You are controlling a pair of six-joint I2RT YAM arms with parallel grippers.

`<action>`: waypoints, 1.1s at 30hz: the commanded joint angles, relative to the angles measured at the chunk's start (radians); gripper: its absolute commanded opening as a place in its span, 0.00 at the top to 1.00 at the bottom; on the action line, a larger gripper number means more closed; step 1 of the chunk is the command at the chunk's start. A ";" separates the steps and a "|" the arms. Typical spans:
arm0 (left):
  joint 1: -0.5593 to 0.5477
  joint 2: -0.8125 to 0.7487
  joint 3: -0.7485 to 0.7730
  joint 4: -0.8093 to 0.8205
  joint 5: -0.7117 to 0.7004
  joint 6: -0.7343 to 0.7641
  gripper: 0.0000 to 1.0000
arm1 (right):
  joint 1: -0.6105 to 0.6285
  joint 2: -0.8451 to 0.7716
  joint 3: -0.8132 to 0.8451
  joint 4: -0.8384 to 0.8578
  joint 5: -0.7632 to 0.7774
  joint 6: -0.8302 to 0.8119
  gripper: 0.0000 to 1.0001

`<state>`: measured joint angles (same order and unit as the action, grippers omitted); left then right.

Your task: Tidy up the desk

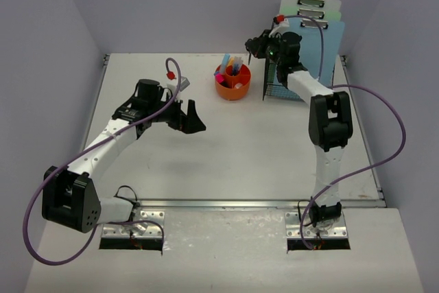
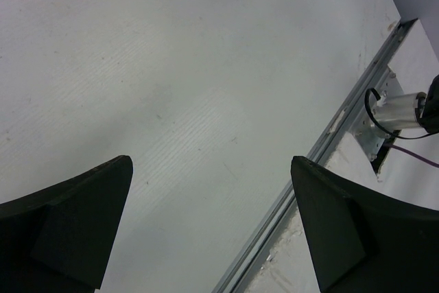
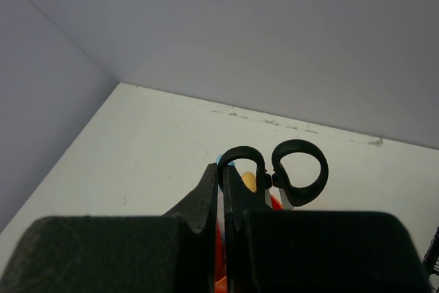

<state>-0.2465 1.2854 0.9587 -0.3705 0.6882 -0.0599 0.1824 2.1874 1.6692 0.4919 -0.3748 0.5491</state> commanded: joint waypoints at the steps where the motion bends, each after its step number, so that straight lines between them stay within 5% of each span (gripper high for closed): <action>1: 0.021 -0.018 -0.005 0.037 0.027 -0.002 0.00 | 0.017 0.027 0.048 0.017 0.052 -0.029 1.00; 22: 0.046 -0.021 -0.023 0.042 0.041 0.009 0.00 | 0.060 0.082 0.108 -0.065 0.145 0.017 0.99; 25: 0.048 -0.021 -0.026 0.043 0.045 0.010 0.00 | 0.070 0.081 0.110 -0.077 0.135 0.018 0.85; 28: 0.050 -0.023 -0.025 0.042 0.046 0.012 0.00 | 0.069 0.073 0.106 -0.088 0.126 0.021 0.61; 33: 0.053 -0.023 -0.025 0.044 0.048 0.011 0.00 | 0.072 0.039 0.086 -0.096 0.101 0.031 0.49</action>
<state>-0.2098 1.2850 0.9340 -0.3634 0.7127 -0.0574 0.2499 2.2749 1.7325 0.3776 -0.2647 0.5729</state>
